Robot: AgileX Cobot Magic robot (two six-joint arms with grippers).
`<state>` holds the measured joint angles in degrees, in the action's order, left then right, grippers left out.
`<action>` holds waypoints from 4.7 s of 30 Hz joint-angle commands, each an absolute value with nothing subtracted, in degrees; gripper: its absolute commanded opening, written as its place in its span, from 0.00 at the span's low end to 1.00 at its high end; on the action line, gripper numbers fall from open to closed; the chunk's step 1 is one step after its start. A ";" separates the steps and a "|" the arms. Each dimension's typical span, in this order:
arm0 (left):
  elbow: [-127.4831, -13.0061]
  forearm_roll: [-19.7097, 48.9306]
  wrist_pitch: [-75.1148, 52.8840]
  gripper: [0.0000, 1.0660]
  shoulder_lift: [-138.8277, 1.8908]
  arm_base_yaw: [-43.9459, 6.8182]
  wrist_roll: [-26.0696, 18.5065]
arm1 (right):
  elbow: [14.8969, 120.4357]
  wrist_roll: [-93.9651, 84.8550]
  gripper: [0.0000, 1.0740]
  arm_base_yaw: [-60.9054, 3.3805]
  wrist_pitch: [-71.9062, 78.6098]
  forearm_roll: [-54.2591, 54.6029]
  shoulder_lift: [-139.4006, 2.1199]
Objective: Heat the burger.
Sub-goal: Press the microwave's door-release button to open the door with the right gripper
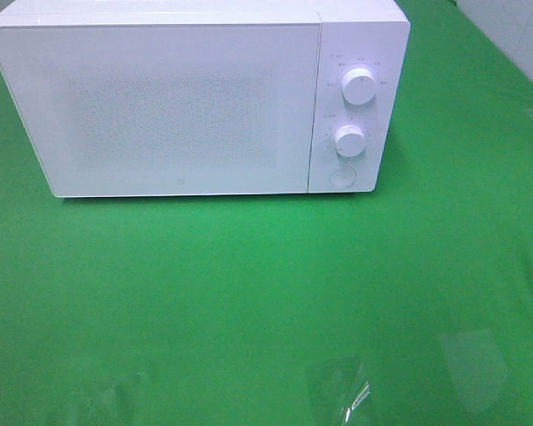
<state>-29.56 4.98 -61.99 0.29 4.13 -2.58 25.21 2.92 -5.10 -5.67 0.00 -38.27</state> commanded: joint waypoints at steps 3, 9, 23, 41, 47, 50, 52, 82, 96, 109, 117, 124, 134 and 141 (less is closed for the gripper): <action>-29.56 5.10 -61.36 0.92 0.86 4.18 -2.46 | 22.80 2.92 0.66 -4.76 6.42 0.00 -44.00; -29.56 5.10 -61.36 0.92 0.86 4.18 -2.46 | 17.36 2.92 0.66 -4.87 28.48 0.00 -51.74; -29.56 5.10 -61.36 0.92 0.86 4.18 -2.46 | 9.97 1.43 0.65 -6.88 59.59 4.13 -75.29; -29.56 5.10 -61.36 0.92 0.86 4.18 -2.46 | 13.24 -7.79 0.65 -40.91 76.95 36.61 -93.16; -29.56 5.10 -61.36 0.92 0.86 4.18 -2.46 | 16.50 -7.73 0.65 -43.37 76.66 36.38 -94.42; -29.56 5.10 -61.36 0.92 0.86 4.18 -2.46 | 18.56 -5.21 0.64 -43.72 75.52 36.33 -94.42; -29.56 5.10 -61.36 0.92 0.86 4.18 -2.46 | 18.96 -0.57 0.63 -43.72 75.63 36.38 -94.42; -29.56 5.10 -61.36 0.92 0.86 4.18 -2.46 | 19.14 81.07 0.00 -43.72 65.72 37.59 -99.12; -29.56 5.10 -61.36 0.92 0.86 4.18 -2.46 | 26.64 85.60 0.00 -40.68 64.46 33.63 -108.58; -29.56 5.10 -61.36 0.92 0.86 4.18 -2.46 | 36.90 85.54 0.00 -34.32 56.04 29.97 -114.88; -29.56 5.10 -61.36 0.92 0.92 4.18 -2.52 | 42.86 83.88 0.00 -32.09 54.32 28.71 -118.89; -29.56 5.10 -61.36 0.92 0.92 4.18 -2.46 | 46.41 83.37 0.00 -30.54 52.08 28.76 -120.89; -29.56 5.10 -61.36 0.92 0.80 4.18 -2.52 | 48.76 81.53 0.00 -30.54 54.37 30.42 -122.90; -29.56 5.10 -61.36 0.92 0.52 4.18 -2.52 | 49.85 80.33 0.00 -30.08 57.30 30.60 -123.53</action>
